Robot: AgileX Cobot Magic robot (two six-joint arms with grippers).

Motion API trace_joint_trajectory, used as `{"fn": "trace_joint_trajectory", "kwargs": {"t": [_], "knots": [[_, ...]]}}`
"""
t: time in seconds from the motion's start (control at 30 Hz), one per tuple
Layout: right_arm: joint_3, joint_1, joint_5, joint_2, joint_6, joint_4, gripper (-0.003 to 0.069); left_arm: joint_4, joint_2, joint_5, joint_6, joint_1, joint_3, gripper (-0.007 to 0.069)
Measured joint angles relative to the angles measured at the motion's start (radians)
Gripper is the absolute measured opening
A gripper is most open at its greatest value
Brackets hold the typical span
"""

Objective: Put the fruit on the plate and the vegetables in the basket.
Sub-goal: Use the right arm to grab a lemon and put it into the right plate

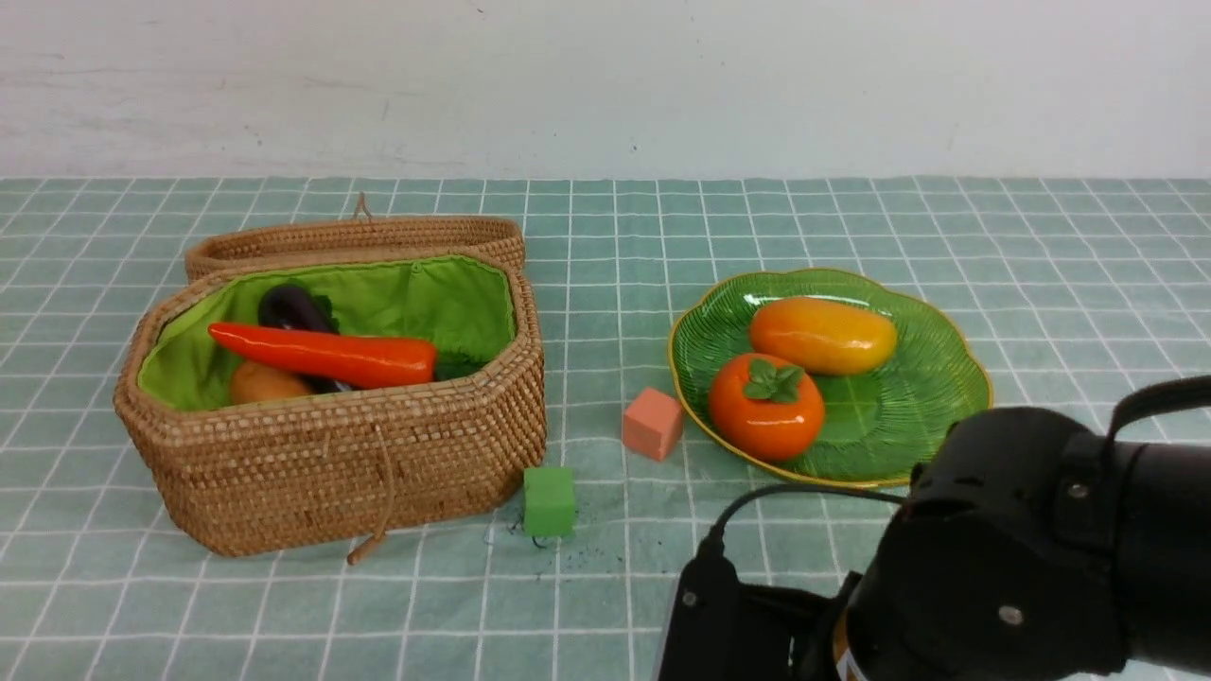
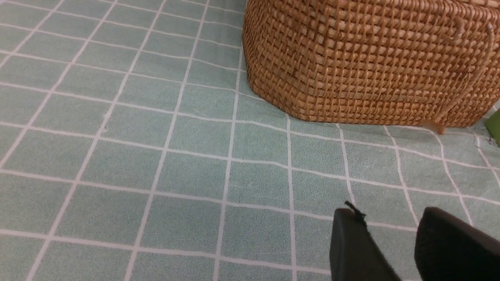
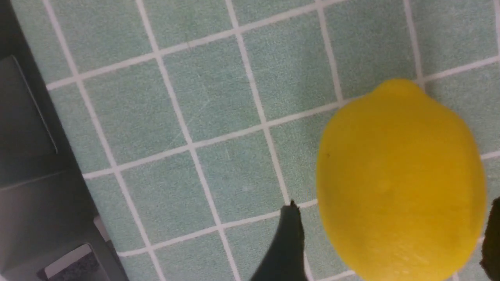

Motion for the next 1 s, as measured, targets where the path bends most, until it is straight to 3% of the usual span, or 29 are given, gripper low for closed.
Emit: {"fn": "trace_joint_trajectory", "kwargs": {"t": [0.3, 0.47, 0.77, 0.97, 1.0], "knots": [[0.055, -0.001, -0.138, 0.109, 0.061, -0.076, 0.0615, 0.0, 0.0, 0.0, 0.0, 0.0, 0.0, 0.0239], [0.056, -0.001, -0.141, 0.148, 0.064, -0.084, 0.0575, 0.0, 0.0, 0.0, 0.0, 0.0, 0.0, 0.0239], [0.009, -0.021, -0.132, 0.097, 0.064, -0.09, 0.0572, 0.0, 0.0, 0.0, 0.0, 0.0, 0.0, 0.0239], [-0.185, -0.252, -0.175, 0.05, 0.149, -0.127, 0.0572, 0.0, 0.0, 0.0, 0.0, 0.0, 0.0, 0.0239], [-0.234, -0.336, -0.211, 0.057, 0.193, -0.122, 0.0572, 0.0, 0.0, 0.0, 0.0, 0.0, 0.0, 0.0239]]}}
